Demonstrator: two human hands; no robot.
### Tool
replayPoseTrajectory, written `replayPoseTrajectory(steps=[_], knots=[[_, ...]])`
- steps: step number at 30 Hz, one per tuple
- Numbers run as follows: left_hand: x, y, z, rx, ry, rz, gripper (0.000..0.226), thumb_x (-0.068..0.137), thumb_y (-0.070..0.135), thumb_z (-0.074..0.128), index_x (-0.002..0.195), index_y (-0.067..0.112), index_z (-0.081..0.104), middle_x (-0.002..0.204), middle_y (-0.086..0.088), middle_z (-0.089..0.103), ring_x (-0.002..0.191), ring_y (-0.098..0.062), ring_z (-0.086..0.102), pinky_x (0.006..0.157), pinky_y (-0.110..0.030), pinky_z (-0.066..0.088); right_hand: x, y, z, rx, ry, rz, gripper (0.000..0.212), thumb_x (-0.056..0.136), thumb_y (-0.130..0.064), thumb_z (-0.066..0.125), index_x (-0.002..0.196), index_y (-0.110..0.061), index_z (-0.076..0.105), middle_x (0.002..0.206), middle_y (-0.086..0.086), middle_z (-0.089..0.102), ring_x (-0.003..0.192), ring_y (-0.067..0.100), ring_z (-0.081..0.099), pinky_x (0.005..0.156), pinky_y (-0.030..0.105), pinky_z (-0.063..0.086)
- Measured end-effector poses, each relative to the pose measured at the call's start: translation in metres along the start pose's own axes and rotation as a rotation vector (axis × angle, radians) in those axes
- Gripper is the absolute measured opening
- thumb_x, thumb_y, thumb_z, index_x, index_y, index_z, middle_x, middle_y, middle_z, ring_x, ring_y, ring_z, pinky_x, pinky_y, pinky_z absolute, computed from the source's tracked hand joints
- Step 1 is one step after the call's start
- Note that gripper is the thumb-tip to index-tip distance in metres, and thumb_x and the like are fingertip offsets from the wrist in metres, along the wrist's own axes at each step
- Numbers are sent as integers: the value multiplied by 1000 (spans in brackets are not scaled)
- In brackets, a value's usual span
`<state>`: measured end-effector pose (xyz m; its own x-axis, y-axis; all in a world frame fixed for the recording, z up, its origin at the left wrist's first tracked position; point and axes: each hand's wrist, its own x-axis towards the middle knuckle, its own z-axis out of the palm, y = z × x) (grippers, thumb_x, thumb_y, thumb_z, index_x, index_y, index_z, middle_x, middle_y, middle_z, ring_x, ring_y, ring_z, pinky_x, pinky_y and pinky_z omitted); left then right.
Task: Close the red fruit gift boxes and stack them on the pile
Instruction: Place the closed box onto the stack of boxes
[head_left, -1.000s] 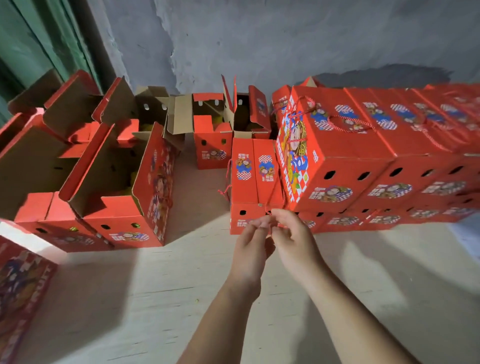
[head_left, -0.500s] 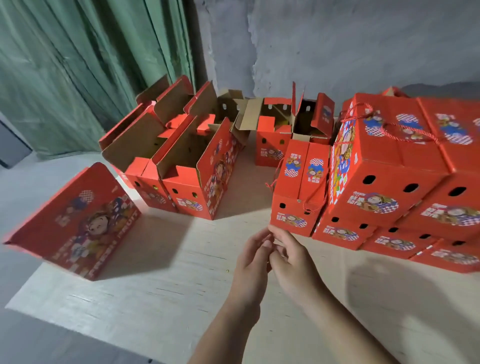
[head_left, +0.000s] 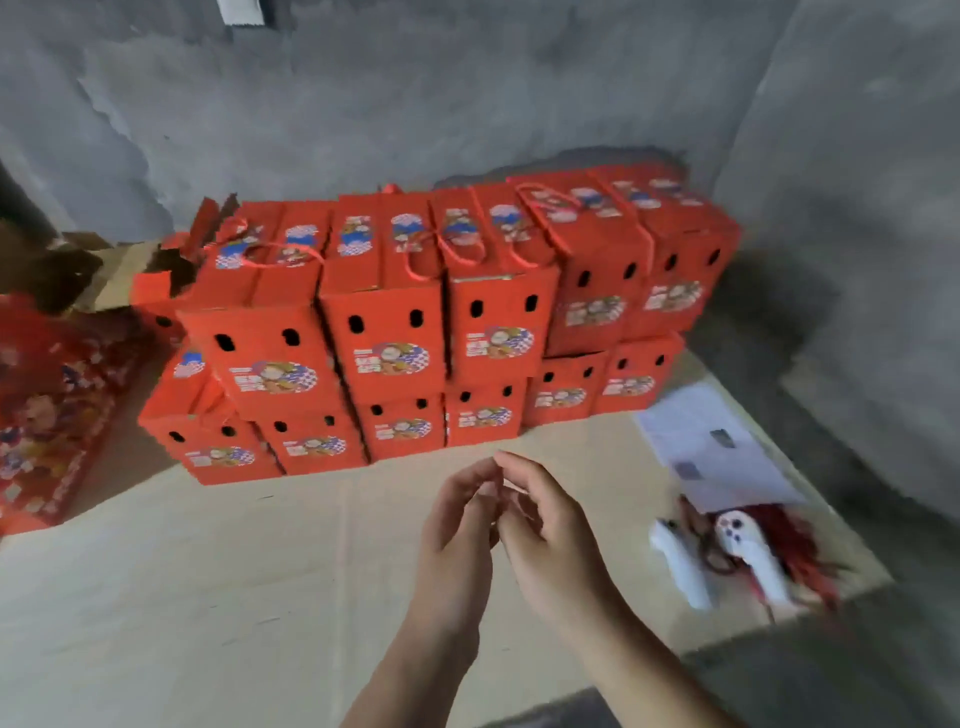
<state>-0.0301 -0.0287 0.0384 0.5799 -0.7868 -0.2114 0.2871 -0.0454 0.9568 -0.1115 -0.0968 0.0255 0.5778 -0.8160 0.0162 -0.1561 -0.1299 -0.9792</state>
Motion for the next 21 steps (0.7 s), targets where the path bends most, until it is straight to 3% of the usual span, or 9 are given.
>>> replayPoseTrajectory(steps=[5, 9, 12, 17, 21], knots=[[-9, -20, 158, -45, -145, -29, 27, 107, 10, 51, 113, 24, 73, 105, -7, 79, 97, -17, 76, 73, -18, 55, -22, 18, -150, -13, 213, 18, 50, 100, -4, 52, 129, -44, 59, 122, -29, 68, 119, -2, 63, 99, 26, 54], [1, -25, 247, -7, -211, -25, 32, 107, 10, 49, 106, 32, 74, 103, -3, 79, 95, -15, 76, 72, -17, 55, -15, 25, -230, 11, 295, 5, 43, 94, -22, 46, 124, -52, 58, 123, -32, 66, 120, -6, 61, 94, 12, 49], [21, -26, 293, -2, -202, -10, 31, 106, 12, 48, 106, 30, 73, 99, -2, 78, 90, -13, 76, 66, -16, 54, 6, 29, -274, 42, 287, -8, 44, 99, -20, 46, 122, -54, 59, 122, -32, 66, 116, -8, 63, 87, 9, 51], [74, -26, 350, -32, -120, 50, 27, 105, 13, 49, 104, 28, 72, 92, -4, 76, 85, -14, 73, 68, -18, 54, 66, 37, -325, 63, 238, -79, 39, 106, -6, 48, 133, -29, 64, 119, -26, 70, 115, -4, 65, 87, 6, 48], [110, -25, 395, -32, -58, 47, 21, 105, 17, 51, 109, 23, 71, 93, -1, 77, 87, -12, 73, 69, -19, 53, 107, 45, -365, 130, 216, -69, 36, 102, -18, 52, 131, -36, 63, 122, -25, 69, 116, -7, 63, 87, 7, 49]])
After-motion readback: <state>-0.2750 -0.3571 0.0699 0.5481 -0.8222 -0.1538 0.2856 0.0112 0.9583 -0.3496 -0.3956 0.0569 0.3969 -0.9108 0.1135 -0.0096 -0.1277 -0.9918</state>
